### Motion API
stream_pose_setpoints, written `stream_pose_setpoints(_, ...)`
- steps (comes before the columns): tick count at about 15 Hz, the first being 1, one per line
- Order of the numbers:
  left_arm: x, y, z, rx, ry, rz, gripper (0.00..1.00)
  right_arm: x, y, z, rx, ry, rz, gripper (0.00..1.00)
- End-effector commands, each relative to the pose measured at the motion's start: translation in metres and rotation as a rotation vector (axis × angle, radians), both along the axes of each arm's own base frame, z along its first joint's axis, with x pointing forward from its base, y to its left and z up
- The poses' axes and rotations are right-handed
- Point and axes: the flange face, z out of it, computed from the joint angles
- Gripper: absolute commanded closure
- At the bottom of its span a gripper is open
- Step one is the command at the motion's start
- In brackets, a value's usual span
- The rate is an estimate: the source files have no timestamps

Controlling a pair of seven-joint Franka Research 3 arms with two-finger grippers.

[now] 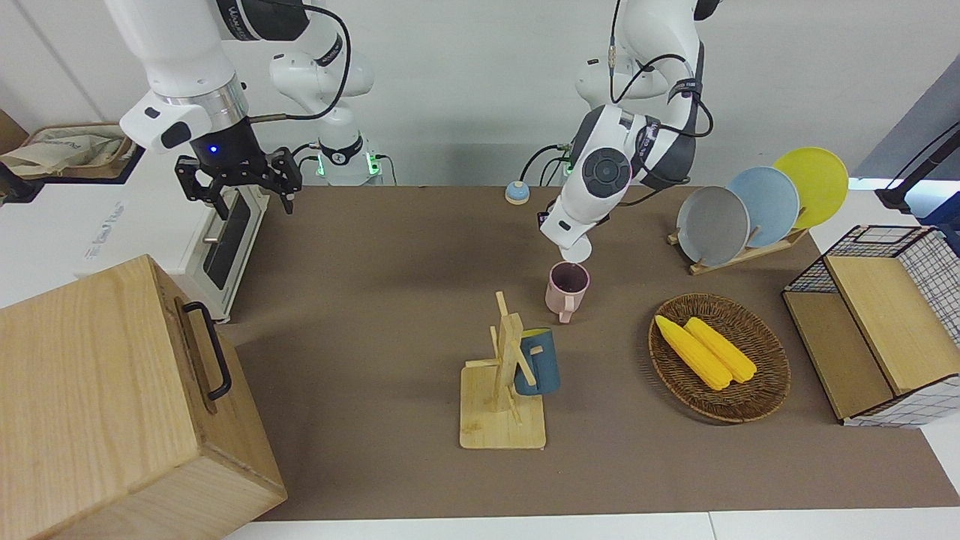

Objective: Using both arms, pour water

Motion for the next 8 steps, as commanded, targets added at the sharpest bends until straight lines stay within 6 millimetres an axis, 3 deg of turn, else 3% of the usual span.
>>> stream_pose_setpoints(1,-0.023,0.001,0.013,0.031,-0.091,0.006,1.0,-0.007,-0.004,0.001,0.006,0.004,0.02,0.013)
stream_pose_setpoints(8,-0.062,0.005,0.019,0.013,-0.315,0.032,1.0,-0.007,-0.004,0.002,0.006,0.002,0.02,0.013)
